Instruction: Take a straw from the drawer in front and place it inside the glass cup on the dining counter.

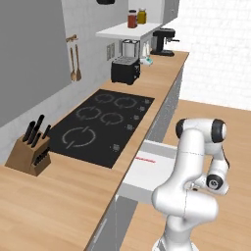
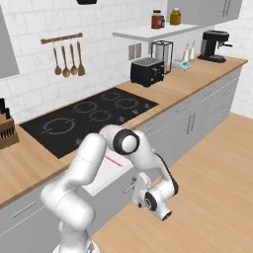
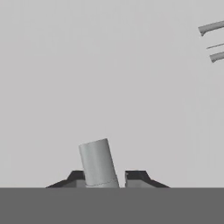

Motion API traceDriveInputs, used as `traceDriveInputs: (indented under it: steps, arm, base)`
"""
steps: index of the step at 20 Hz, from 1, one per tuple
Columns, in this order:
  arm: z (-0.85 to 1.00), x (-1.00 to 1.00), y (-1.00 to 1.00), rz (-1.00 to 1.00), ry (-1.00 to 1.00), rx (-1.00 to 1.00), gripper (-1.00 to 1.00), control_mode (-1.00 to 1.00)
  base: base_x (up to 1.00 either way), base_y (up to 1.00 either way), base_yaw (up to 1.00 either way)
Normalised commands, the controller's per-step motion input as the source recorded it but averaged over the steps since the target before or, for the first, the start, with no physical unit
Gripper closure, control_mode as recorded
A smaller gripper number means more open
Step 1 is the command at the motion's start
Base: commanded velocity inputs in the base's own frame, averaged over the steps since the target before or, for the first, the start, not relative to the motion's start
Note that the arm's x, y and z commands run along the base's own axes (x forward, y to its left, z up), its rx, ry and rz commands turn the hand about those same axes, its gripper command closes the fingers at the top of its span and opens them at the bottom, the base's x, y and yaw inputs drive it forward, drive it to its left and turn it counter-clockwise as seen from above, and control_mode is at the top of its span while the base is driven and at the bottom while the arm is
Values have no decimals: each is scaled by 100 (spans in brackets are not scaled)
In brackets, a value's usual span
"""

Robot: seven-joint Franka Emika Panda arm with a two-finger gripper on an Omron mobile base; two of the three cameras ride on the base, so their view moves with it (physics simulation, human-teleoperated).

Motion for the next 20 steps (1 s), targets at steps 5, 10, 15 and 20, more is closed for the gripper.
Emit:
traceDriveInputs:
  steps: [5,10,15,20]
  arm:
    - [-24,1,-4,0,11,-18,-100,-100]
    - [-1,-4,-54,0,17,-4,-100,-100]
    - [63,-17,-45,0,0,0,-100,-100]
    - [99,0,-5,0,0,-11,-100,-100]
  base:
    - [0,0,0]
    - [0,0,0]
    - [0,0,0]
    - [0,0,0]
